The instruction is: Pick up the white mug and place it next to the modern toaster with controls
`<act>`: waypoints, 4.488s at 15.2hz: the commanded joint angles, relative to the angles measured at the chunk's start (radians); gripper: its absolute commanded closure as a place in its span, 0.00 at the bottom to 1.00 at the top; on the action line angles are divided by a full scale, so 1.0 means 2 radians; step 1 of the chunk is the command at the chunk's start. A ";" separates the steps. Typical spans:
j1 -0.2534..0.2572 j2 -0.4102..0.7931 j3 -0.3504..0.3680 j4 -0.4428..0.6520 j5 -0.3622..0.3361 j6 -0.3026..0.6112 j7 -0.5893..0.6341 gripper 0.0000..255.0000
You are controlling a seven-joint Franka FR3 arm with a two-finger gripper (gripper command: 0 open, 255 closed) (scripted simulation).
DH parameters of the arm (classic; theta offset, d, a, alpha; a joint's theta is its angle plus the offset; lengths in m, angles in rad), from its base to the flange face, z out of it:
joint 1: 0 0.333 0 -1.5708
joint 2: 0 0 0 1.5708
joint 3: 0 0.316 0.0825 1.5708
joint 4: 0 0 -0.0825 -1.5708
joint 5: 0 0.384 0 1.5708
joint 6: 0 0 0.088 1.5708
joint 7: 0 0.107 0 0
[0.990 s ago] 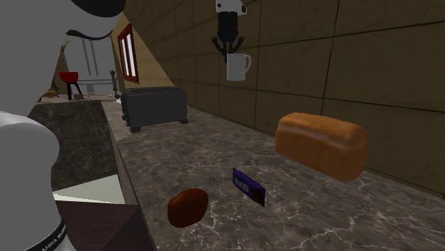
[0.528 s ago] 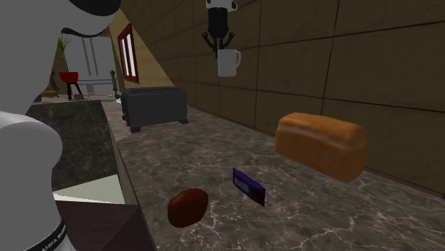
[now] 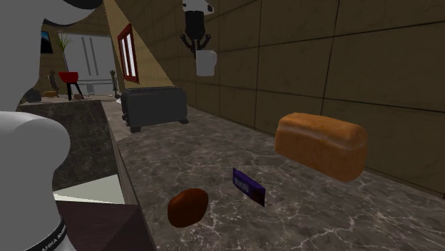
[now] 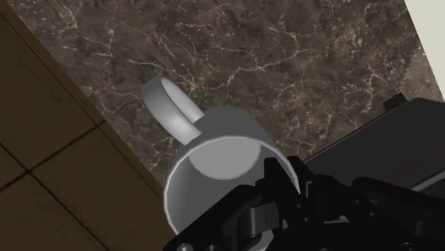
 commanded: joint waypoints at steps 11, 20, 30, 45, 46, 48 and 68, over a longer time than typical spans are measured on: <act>0.076 -0.030 0.026 -0.075 -0.026 0.053 0.088 1.00; 0.088 -0.056 0.028 -0.172 -0.037 0.125 0.091 1.00; 0.094 -0.067 0.030 -0.255 -0.041 0.197 0.091 1.00; 0.095 -0.059 0.032 -0.345 -0.035 0.295 0.086 1.00; 0.095 -0.057 0.032 -0.350 -0.035 0.301 0.085 1.00; 0.095 -0.054 0.033 -0.360 -0.033 0.314 0.084 1.00; 0.094 -0.037 0.036 -0.393 -0.023 0.362 0.077 0.00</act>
